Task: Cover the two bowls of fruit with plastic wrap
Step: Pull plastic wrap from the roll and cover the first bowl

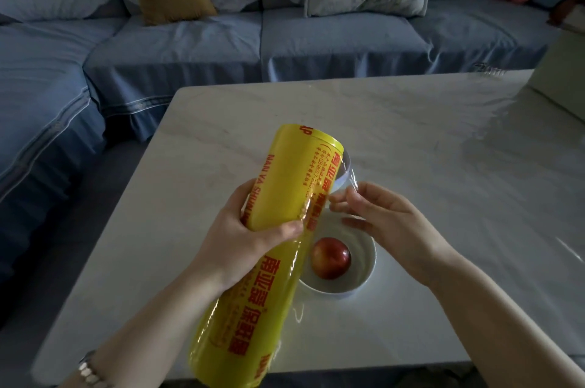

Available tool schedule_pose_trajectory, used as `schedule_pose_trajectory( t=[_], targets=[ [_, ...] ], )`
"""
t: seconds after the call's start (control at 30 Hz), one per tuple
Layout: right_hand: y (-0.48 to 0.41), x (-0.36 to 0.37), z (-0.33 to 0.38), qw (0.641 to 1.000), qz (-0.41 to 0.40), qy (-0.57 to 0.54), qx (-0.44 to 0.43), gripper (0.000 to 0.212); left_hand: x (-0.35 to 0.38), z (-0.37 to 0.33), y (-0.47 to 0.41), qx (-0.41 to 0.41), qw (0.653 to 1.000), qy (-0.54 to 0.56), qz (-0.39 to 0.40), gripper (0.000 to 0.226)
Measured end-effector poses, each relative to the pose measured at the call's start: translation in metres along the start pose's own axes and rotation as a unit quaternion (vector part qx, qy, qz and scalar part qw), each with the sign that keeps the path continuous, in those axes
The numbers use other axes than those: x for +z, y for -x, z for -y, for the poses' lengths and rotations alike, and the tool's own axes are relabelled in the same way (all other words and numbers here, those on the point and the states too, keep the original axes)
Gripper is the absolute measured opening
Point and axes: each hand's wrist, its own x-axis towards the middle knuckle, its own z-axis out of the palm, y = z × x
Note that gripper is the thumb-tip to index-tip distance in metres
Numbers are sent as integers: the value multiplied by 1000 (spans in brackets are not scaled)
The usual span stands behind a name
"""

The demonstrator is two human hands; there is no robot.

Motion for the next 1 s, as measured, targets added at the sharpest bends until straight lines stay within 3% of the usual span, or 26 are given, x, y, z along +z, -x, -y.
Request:
schedule_pose_trajectory(
  t=[0.17,0.27,0.33,0.43,0.53,0.7,0.8,1.0],
  targets=[
    [4,10,4,997,-12,-78,-17,26,6,-8,-9,16,999,-29,-37,77],
    [6,12,11,999,26,42,16,48,13,-13,-8,32,998,-34,-43,83],
    [9,13,14,989,35,137,41,34,16,-16,-8,45,997,-46,-50,81],
    [11,11,14,982,0,189,20,16,18,-22,-9,48,996,-41,-63,75],
    [14,12,12,984,2,176,-26,20,20,-27,-13,38,996,-8,-84,71],
    [16,22,12,990,27,136,-20,19,23,-35,-19,31,995,12,-90,70],
    [16,22,15,978,10,207,8,16,24,-38,-20,24,996,6,-86,68],
    [20,31,11,962,-27,271,6,38,29,-40,-29,-58,993,35,-96,86]
  ],
)
